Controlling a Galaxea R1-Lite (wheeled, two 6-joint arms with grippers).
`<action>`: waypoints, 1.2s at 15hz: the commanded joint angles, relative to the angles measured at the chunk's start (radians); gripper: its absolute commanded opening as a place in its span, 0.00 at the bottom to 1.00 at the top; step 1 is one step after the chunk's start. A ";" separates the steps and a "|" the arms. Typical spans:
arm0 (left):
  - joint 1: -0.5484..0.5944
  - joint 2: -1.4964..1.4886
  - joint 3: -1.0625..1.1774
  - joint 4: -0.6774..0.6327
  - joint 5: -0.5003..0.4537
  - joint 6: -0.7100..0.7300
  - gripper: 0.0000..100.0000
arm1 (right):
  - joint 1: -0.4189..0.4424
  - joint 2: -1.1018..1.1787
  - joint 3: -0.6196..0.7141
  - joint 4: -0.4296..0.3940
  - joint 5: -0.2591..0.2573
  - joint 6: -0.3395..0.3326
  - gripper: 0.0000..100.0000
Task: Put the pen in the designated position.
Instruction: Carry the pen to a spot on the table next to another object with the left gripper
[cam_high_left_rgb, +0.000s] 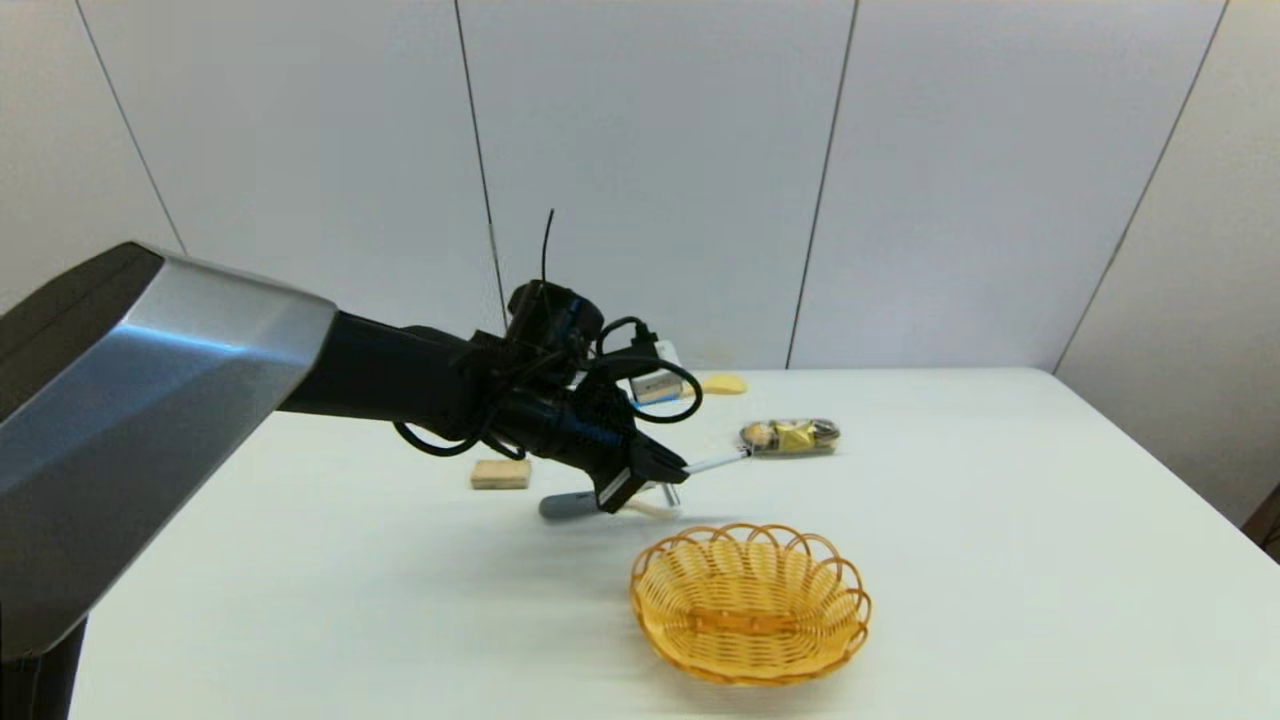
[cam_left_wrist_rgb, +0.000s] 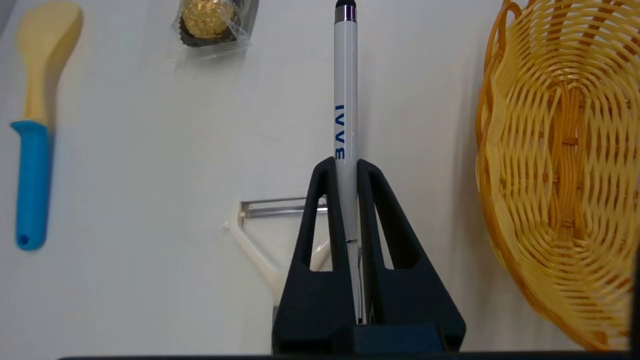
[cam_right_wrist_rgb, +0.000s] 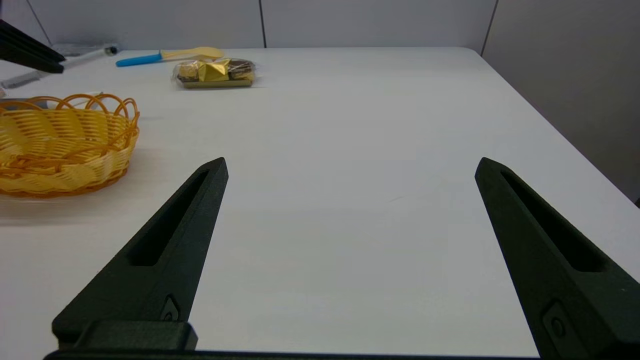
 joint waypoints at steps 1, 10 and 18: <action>-0.016 0.047 -0.022 -0.009 -0.004 -0.001 0.00 | 0.001 0.001 0.002 0.000 0.000 0.000 1.00; -0.046 0.105 -0.066 -0.037 -0.004 -0.013 0.00 | 0.000 0.001 0.002 0.000 0.000 -0.001 1.00; -0.045 0.132 -0.064 -0.080 -0.005 -0.019 0.00 | 0.000 0.001 0.000 0.000 0.000 0.000 1.00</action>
